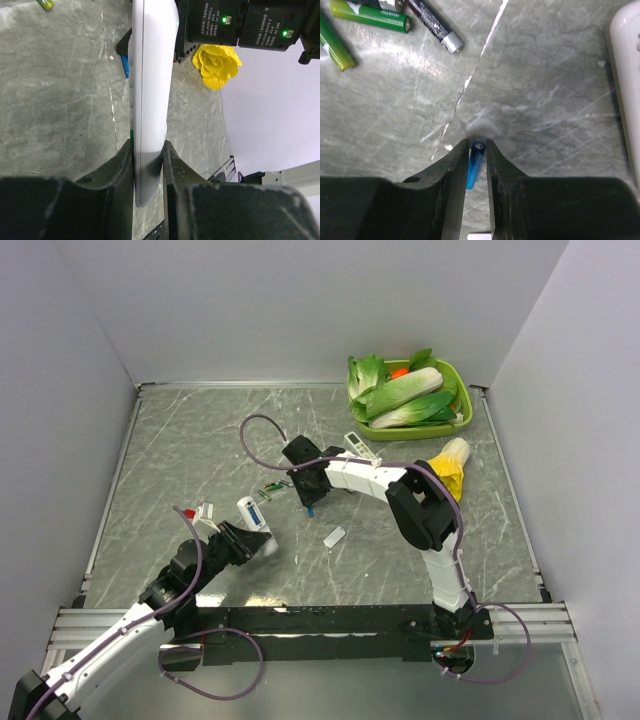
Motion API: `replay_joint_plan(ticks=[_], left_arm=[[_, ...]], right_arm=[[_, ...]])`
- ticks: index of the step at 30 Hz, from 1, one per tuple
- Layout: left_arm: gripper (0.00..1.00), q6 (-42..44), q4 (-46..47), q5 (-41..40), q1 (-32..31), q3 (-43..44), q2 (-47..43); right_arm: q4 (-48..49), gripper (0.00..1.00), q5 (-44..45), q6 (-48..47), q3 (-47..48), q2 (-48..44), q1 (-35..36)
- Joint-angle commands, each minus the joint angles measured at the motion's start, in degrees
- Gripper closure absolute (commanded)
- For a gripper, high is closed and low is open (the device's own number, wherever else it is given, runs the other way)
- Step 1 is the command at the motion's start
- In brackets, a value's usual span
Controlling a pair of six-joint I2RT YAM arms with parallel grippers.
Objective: Load the batteries into the remote control
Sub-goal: Pick up the battery from the center of the board.
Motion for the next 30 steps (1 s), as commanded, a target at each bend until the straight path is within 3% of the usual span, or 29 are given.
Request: replay_joint_plan(ticks=[1,10,15,17,20,30], left_arm=[[0.99,0.2,2.8,0.7,0.3,-1.0,-0.4],[0.99,-0.1,3.2,0.9,0.2,-1.1,-0.1],[0.99,-0.3,3.9,0.8,0.3,-1.1,0.6],[0.99,-0.4,4.5,0.8,0.3,-1.1,0.8],[0.99,-1.1,6.5,2.0,0.3,-2.5,1.0],[0.99,-1.3,14.2,5.4,0.3,-5.5,-0.2]], right_arm=[[-2.7,0.72,2.3,0.0,3.8,1.9,0.8],[-4.3,0.76,3.2,-1.1,4.1,2.6,1.7],[-4.8,0.85,3.8,-2.5,3.4,1.9,2.4],[-4.0,0.94,2.6,-2.8,2.0,0.9,2.4],[-1.4,1.0,1.8,-3.0,-0.8,-2.6,2.5],[9.4,1.0,1.6,-3.2,-13.2,-23.1,2.4]])
